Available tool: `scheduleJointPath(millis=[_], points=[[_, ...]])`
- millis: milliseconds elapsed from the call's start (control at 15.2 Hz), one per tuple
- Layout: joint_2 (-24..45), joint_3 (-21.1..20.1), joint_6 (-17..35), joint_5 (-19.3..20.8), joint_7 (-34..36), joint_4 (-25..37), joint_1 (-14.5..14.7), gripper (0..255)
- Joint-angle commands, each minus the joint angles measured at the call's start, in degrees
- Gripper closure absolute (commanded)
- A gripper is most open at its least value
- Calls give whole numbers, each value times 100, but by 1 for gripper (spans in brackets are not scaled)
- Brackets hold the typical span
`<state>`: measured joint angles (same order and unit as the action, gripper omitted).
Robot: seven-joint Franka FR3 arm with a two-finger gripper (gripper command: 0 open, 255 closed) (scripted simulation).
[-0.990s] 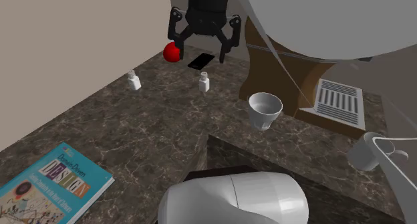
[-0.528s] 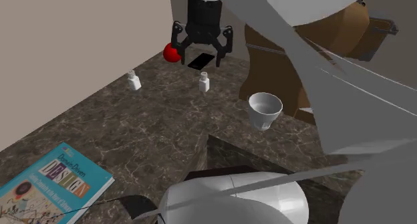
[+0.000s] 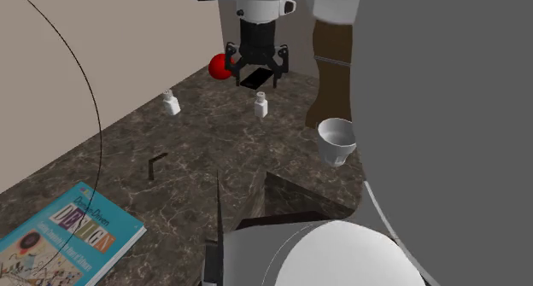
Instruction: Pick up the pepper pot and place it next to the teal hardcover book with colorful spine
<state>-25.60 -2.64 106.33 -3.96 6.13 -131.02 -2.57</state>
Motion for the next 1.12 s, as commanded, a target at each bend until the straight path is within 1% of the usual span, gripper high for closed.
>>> scheduleJointPath(millis=[0, 528, 924, 990, 1056], points=[[401, -56, 321, 67, 77, 115, -20, 0], [2043, -163, 1294, 469, 392, 871, -111, 0], [3321, -148, 1731, 849, 673, 1763, -124, 0], [3441, -141, 1758, 883, 697, 1860, -120, 0], [3476, -136, 1827, 889, 701, 1826, -119, 0]])
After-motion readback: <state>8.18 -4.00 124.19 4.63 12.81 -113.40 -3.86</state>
